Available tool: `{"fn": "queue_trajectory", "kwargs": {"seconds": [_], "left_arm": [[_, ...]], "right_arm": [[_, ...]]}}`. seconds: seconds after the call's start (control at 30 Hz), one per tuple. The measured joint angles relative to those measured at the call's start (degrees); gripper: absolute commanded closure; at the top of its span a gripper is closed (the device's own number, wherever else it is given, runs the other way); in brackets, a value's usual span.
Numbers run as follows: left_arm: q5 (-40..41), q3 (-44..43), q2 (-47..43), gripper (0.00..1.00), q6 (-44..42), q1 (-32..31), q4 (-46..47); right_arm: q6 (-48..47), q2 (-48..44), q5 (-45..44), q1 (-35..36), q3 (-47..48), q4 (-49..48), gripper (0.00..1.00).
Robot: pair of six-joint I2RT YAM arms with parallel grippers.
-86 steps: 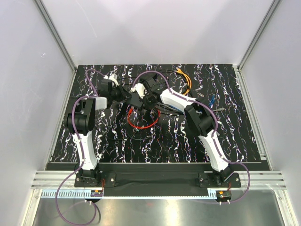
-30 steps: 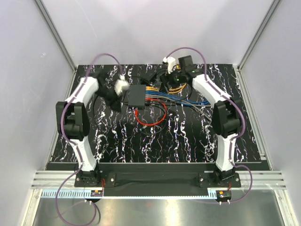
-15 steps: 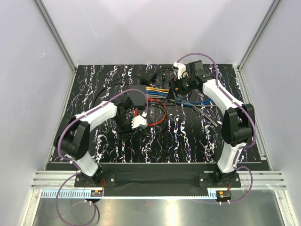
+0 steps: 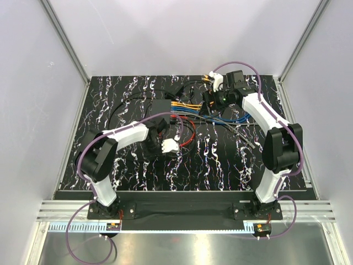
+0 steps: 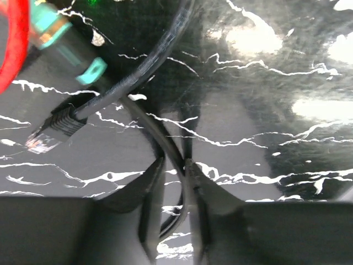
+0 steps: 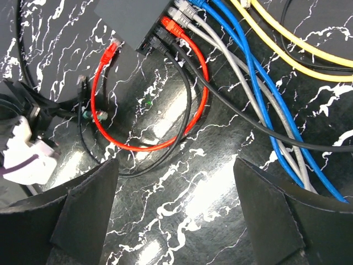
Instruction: Insert the plug into the switch port
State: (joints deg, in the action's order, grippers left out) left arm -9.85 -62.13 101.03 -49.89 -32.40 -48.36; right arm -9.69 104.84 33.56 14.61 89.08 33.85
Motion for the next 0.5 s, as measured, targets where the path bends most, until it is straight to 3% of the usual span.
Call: {"fn": "queue_trajectory", "kwargs": {"seconds": [0.1, 0.3, 0.5], "left_arm": [[3.02, 1.20, -0.85, 1.00, 0.11, -1.79, 1.09], [5.57, 3.74, -2.84, 1.00, -2.91, -3.04, -1.88], [5.20, 5.55, -3.80, 1.00, -8.50, -3.43, -16.35]], "right_arm": [[0.17, -0.09, 0.20, 0.00, 0.00, 0.11, 0.11], [0.55, -0.09, 0.59, 0.00, 0.00, 0.66, 0.13], [0.52, -0.09, 1.70, 0.00, 0.70, 2.89, 0.15]]}}
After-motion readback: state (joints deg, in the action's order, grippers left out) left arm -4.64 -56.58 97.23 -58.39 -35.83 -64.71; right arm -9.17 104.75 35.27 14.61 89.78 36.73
